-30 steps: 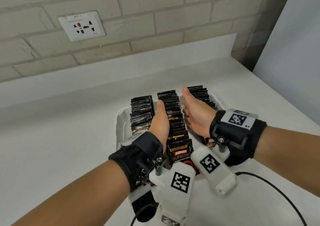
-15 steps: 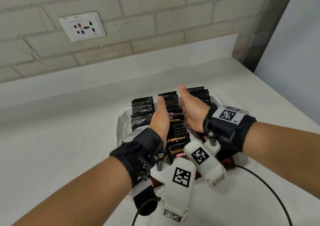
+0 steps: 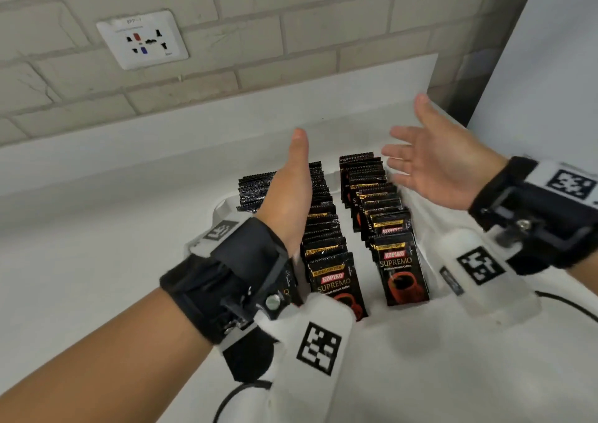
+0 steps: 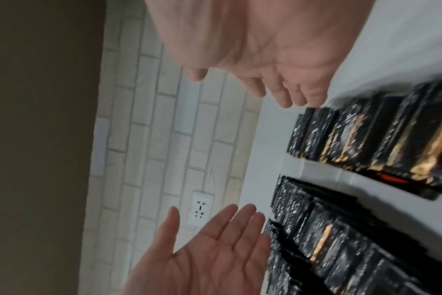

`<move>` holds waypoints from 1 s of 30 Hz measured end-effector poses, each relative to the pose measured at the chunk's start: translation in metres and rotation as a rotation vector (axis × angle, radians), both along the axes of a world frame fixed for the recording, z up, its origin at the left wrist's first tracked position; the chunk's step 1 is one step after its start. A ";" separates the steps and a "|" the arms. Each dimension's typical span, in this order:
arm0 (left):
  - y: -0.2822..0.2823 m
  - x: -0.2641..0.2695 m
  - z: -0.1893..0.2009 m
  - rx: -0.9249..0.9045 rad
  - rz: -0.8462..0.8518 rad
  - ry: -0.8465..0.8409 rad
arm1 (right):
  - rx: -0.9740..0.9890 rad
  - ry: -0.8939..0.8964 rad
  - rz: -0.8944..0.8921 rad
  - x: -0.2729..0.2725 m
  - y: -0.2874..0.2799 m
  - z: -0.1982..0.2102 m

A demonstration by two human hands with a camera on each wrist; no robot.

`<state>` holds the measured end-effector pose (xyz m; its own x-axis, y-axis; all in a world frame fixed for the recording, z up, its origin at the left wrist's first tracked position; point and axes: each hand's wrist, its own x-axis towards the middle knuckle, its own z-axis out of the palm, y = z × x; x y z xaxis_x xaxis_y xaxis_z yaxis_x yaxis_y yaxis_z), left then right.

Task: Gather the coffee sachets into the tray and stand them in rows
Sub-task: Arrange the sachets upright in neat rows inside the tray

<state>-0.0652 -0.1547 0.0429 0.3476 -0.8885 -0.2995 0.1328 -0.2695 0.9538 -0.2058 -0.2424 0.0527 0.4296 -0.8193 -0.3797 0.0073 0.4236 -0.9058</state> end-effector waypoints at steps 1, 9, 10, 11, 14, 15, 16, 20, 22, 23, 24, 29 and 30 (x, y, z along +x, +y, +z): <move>-0.004 -0.004 0.002 0.027 -0.002 0.019 | 0.005 0.016 -0.017 -0.006 -0.001 -0.001; -0.037 -0.045 -0.005 0.176 0.012 0.095 | -0.018 0.207 -0.004 -0.015 0.008 -0.017; -0.041 -0.047 -0.007 0.173 0.039 0.093 | -0.039 0.231 -0.001 -0.014 0.008 -0.018; -0.044 -0.050 -0.009 0.171 0.074 0.102 | -0.054 0.245 0.002 -0.013 0.009 -0.017; -0.060 -0.051 -0.032 0.188 0.160 0.127 | -0.072 0.245 0.021 -0.011 0.010 -0.020; -0.068 -0.050 -0.045 0.189 0.164 0.115 | -0.067 0.233 0.030 -0.011 0.010 -0.021; -0.075 -0.050 -0.055 0.196 0.161 0.092 | -0.061 0.227 0.042 -0.010 0.010 -0.022; -0.080 -0.057 -0.065 0.198 0.163 0.090 | -0.033 0.235 0.078 -0.008 0.011 -0.024; -0.074 -0.062 -0.060 0.200 0.125 0.072 | -0.005 0.235 0.064 -0.006 0.013 -0.025; -0.070 -0.063 -0.053 0.203 0.113 0.087 | 0.005 0.232 0.053 -0.005 0.012 -0.026; -0.067 -0.063 -0.046 0.211 0.109 0.098 | 0.009 0.220 0.048 -0.006 0.010 -0.029; -0.076 -0.059 -0.047 0.202 0.108 0.113 | 0.015 0.179 0.021 -0.010 0.006 -0.028; -0.079 -0.057 -0.052 0.208 0.100 0.102 | 0.019 0.178 0.021 -0.010 0.004 -0.028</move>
<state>-0.1222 -0.2335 -0.0086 0.3894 -0.7669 -0.5101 0.2619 -0.4388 0.8596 -0.2156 -0.2384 0.0243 0.3710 -0.8028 -0.4669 -0.1610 0.4395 -0.8837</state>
